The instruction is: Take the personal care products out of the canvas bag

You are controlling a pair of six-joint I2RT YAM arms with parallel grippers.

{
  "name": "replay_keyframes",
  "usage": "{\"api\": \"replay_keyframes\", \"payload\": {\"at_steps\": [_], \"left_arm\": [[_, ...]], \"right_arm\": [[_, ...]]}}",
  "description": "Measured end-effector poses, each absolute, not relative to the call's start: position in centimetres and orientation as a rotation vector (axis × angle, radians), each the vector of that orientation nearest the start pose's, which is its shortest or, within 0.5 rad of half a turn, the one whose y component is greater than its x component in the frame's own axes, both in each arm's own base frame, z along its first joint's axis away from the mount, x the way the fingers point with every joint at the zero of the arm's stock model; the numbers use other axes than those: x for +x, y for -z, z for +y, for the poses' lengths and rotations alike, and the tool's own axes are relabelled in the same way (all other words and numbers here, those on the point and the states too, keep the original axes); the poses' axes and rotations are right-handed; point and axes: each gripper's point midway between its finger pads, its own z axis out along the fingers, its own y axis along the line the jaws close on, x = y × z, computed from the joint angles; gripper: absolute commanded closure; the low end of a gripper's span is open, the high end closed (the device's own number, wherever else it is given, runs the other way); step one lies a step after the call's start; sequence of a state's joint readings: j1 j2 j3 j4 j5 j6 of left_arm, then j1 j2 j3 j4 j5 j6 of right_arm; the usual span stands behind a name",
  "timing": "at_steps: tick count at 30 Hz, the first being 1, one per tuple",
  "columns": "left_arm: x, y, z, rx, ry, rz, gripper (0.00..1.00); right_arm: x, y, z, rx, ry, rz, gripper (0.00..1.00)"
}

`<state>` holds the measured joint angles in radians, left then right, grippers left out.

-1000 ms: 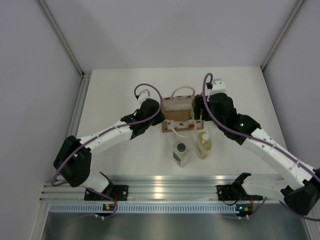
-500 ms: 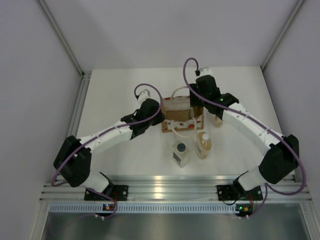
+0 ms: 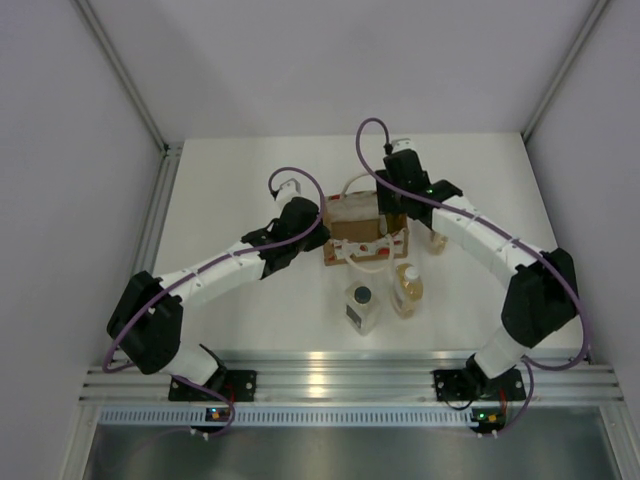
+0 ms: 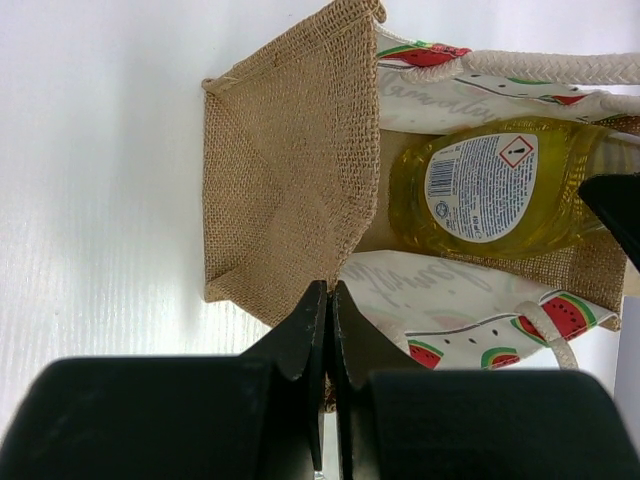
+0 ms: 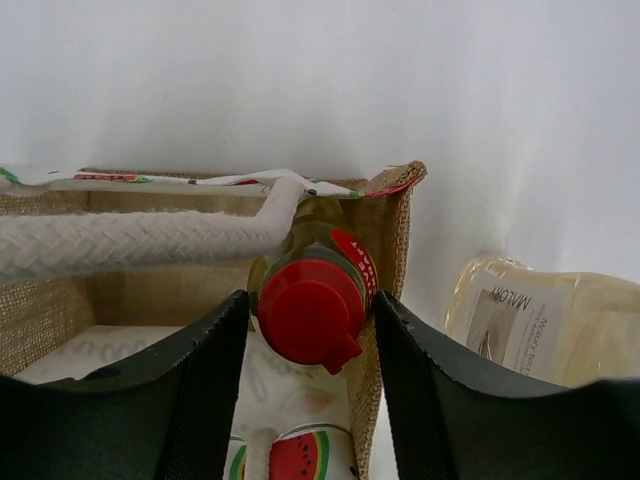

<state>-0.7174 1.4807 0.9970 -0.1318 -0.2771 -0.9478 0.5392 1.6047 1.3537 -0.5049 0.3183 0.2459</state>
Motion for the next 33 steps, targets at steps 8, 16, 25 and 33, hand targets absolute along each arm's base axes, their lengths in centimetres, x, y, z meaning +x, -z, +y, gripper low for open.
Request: {"api": "replay_keyframes", "payload": {"at_steps": [8, 16, 25, 33], "left_arm": [[33.6, -15.0, -27.3, -0.415, 0.644, 2.195, 1.00], [33.6, -15.0, -27.3, -0.415, 0.644, 2.195, 1.00], [33.6, -15.0, -27.3, -0.415, 0.643, 2.195, 1.00], [33.6, -15.0, -27.3, -0.415, 0.642, 2.196, 1.00]], "right_arm": [[40.5, -16.6, 18.2, -0.166, -0.032, 2.299, 0.40], [40.8, -14.5, 18.3, -0.178, -0.029, 2.346, 0.48], [40.8, -14.6, 18.4, -0.174, -0.043, 2.346, 1.00], [39.7, -16.7, 19.8, -0.212, -0.183, 2.326, 1.00]]}}
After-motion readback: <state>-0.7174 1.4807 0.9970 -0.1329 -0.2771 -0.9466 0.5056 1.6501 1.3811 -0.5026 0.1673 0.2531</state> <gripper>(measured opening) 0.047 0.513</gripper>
